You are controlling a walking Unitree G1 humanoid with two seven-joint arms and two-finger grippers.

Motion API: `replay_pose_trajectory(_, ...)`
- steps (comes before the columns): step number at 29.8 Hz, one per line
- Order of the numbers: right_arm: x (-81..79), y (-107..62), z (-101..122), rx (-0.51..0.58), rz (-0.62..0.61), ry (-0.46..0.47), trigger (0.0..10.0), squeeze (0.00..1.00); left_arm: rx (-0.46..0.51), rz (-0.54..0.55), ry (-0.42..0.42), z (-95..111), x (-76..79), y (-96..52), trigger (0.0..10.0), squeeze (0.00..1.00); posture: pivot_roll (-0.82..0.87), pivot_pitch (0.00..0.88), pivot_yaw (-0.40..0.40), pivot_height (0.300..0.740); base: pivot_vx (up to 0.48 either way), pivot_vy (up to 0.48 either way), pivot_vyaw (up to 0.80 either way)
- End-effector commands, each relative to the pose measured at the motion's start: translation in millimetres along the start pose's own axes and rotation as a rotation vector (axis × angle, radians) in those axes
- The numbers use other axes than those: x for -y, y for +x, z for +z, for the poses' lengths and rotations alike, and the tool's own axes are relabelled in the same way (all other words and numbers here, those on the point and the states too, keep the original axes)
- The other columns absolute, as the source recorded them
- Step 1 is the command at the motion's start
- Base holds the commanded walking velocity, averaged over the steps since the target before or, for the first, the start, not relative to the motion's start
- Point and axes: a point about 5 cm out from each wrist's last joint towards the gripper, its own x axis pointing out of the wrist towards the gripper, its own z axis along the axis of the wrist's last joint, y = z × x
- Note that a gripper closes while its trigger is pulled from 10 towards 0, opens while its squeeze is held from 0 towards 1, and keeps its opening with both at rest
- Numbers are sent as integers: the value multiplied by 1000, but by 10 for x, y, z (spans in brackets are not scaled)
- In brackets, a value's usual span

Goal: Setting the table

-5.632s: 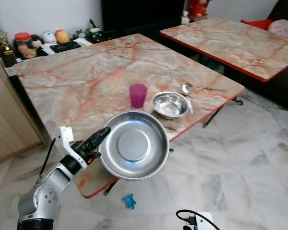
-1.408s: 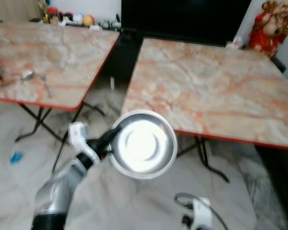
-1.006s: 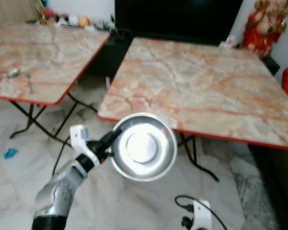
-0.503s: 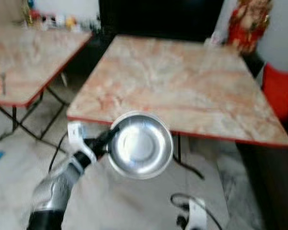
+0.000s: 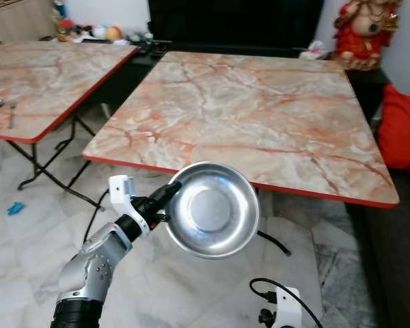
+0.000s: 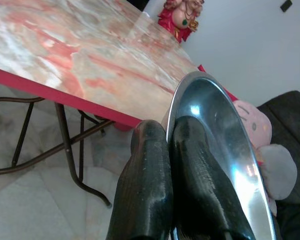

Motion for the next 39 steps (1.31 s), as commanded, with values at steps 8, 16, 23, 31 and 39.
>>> replay_pose_trajectory(8, -55, 2, -2, -2, -9, 34, 10000, 0, -3, -43, 2, 53, 35, 99, 10000, 0, 57, 0, 28, 740, 0, 0, 0)
replay_pose_trajectory(16, -20, 3, 11, 5, -40, 53, 10000, 0, -47, -100, -13, -12, 103, 221, 10000, 0, 1, 0, 76, 740, 0, 0, 0)
replay_pose_trajectory(23, -51, 6, 21, 5, -42, 93, 10000, 0, -63, -138, -8, 1, 138, 367, 10000, 0, -46, 0, 97, 740, 0, 0, 0)
replay_pose_trajectory(31, -78, 8, 25, 0, -33, 57, 10000, 0, -15, -116, -8, 35, 123, 348, 10000, 0, 4, 0, 54, 740, 0, 0, 0)
replay_pose_trajectory(39, -78, 10, 43, 11, 4, 18, 10000, 0, 28, -81, -12, 69, 76, 277, 10000, 0, 45, 0, 11, 740, 0, 0, 0)
